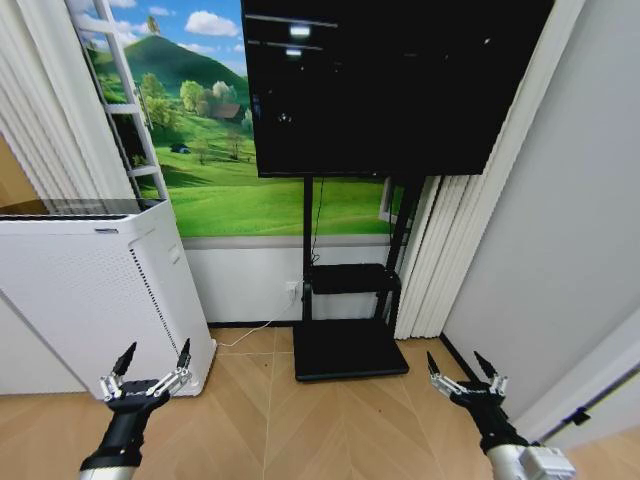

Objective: Pick up the trash bin and place the garbage on the floor into it.

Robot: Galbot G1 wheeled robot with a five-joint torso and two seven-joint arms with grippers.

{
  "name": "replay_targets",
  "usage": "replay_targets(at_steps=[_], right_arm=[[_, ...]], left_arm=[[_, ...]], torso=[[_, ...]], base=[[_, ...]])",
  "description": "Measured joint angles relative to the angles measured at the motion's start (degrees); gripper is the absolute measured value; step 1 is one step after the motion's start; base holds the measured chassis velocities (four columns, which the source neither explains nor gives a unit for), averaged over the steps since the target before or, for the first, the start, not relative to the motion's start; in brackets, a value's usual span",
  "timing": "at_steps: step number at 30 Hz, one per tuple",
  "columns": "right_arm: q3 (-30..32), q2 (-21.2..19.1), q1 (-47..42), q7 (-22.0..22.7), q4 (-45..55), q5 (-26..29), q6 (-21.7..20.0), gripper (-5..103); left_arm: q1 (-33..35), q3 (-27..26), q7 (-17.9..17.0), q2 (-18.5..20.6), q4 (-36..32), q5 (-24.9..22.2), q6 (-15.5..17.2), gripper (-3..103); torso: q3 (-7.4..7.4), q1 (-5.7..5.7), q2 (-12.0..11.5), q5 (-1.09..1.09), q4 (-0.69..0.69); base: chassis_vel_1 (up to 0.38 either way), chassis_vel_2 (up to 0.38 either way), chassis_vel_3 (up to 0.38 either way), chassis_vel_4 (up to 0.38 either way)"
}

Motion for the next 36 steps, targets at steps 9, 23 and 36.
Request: replay_targets(at_steps=[9,23,36], right_arm=[[0.0,0.0,0.0,0.0,0.0,0.0,0.0,100],[0.0,0.0,0.01,0.0,0.0,0.0,0.0,100],[0.0,0.0,0.01,0.0,0.0,0.0,0.0,100]], left_arm=[[0.0,0.0,0.0,0.0,0.0,0.0,0.0,100],[0.0,0.0,0.0,0.0,0.0,0.0,0.0,100],[0.0,0.0,-0.01,0.0,0.0,0.0,0.0,100]], torso=[[-0.16,-0.09,-0.26,0.0,0.0],[-0.28,-0.2,-0.49,0.01,0.0],[-0.35,-0.26,-0.59,-0.03,-0.01]], base=[[0.0,0.0,0.0,0.0],[0.065,-0.072,-0.069,0.069],[0.249,-0.257,-0.263,0.242]])
